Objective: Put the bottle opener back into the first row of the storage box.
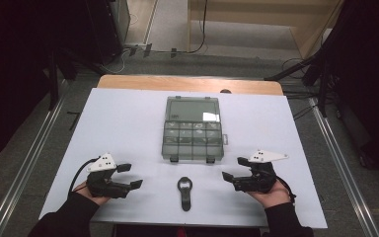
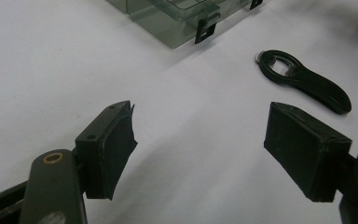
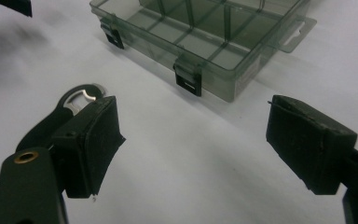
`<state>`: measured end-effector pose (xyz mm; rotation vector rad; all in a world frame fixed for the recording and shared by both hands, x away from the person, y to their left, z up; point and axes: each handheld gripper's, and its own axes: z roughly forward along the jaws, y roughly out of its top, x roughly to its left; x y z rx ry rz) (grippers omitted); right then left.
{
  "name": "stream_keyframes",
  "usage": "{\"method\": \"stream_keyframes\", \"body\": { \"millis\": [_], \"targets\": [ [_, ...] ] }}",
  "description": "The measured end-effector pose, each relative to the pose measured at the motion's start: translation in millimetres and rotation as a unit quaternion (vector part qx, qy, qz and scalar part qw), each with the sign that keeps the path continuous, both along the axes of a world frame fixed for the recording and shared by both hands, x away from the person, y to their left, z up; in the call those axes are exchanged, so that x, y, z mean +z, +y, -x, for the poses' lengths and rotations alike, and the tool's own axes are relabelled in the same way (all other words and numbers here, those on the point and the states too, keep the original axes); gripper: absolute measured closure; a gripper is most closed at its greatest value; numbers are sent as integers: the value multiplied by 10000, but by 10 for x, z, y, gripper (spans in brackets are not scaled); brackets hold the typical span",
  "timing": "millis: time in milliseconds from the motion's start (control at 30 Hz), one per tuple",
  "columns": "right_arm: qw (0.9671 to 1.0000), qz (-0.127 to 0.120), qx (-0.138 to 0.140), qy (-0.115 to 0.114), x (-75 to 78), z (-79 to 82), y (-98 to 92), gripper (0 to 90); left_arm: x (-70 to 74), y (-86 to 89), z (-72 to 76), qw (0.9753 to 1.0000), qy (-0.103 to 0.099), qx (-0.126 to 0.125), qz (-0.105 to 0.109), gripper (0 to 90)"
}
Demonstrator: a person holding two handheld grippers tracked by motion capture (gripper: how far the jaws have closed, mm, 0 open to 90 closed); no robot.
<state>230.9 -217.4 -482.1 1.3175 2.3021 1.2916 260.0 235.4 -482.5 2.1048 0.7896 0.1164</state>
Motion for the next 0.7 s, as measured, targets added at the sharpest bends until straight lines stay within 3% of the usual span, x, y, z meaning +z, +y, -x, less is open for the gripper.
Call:
{"method": "stream_keyframes", "body": {
  "millis": [200, 700],
  "targets": [
    [9997, 26, -245, -48, 53, 3, 106, 185, 4, 2, 4, 10000, -13, -8, 8, 239],
    [9994, 52, -349, -24, 71, 6, 364, 183, 7, 1, 6, 10000, -16, 0, 11, 239]
  ]
}}
